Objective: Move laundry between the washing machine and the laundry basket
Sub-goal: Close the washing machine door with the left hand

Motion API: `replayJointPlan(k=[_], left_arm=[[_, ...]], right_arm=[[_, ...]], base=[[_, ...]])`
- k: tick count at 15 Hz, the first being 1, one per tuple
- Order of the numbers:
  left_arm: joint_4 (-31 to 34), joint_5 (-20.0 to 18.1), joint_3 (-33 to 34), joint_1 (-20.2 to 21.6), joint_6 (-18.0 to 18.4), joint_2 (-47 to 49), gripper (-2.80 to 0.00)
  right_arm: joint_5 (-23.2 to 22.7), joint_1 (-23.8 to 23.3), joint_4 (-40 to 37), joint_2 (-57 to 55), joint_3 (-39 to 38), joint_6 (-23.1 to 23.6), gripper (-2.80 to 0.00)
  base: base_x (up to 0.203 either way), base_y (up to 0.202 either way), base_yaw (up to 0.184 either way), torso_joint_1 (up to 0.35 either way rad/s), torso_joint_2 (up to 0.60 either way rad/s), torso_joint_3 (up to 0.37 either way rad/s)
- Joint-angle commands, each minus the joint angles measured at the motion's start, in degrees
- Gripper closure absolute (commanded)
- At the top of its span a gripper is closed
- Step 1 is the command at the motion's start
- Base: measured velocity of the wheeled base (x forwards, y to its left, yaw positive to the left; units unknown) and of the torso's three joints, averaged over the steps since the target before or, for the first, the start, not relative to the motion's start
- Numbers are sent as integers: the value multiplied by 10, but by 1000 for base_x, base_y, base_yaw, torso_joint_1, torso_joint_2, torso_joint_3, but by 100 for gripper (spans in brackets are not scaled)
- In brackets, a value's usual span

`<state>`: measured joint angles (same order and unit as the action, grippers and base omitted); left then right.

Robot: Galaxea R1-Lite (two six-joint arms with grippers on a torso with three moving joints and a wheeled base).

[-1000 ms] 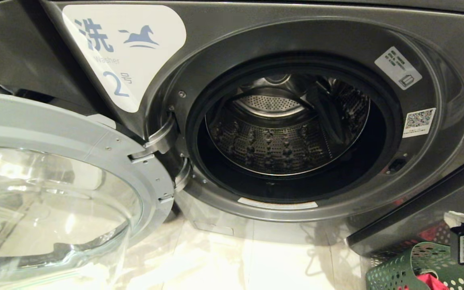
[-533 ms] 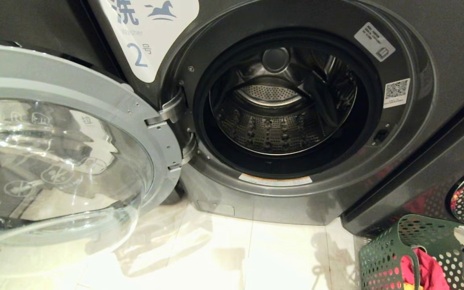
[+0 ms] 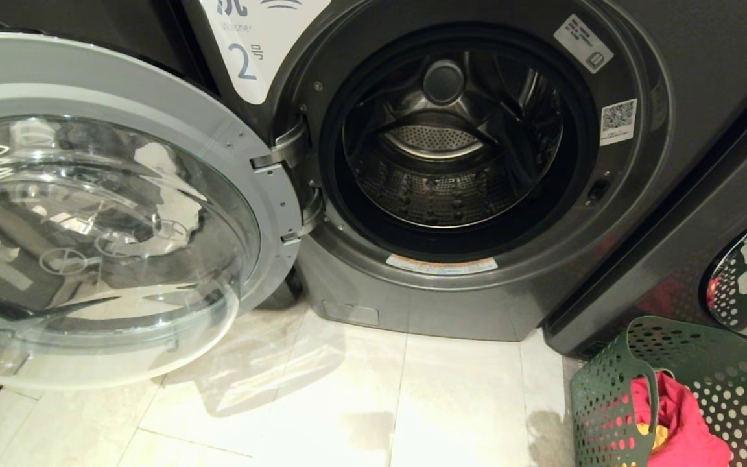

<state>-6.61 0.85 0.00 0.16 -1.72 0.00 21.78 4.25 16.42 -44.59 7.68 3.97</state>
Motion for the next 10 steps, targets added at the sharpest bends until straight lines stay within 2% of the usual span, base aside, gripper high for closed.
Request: replayJointPlan(k=[1,3,5,6,7,8,10], left_arm=[[-1,0,23,0,0,0,0],[-1,0,23,0,0,0,0],[-1,0,23,0,0,0,0],[-1,0,23,0,0,0,0],[-1,0,23,0,0,0,0],[-1,0,23,0,0,0,0],[-1,0,23,0,0,0,0]], right_arm=[[-18,-10,-5,108,-49,4,0],[-64,-11,-81,217,-52,9,0],[-182,-17,-227,304,-35,28,0],[-230,-21,-256,331,-34,41,0],[-245,-25,-272,339,-33,41,0],[-245,-26,-278,337,-32,19,0],[-245,-30,-275,365,-34,19,0]], base=[[0,0,0,0,0,0],[0,0,0,0,0,0],[0,0,0,0,0,0],[0,0,0,0,0,0],[0,0,0,0,0,0],[0,0,0,0,0,0],[0,0,0,0,0,0]])
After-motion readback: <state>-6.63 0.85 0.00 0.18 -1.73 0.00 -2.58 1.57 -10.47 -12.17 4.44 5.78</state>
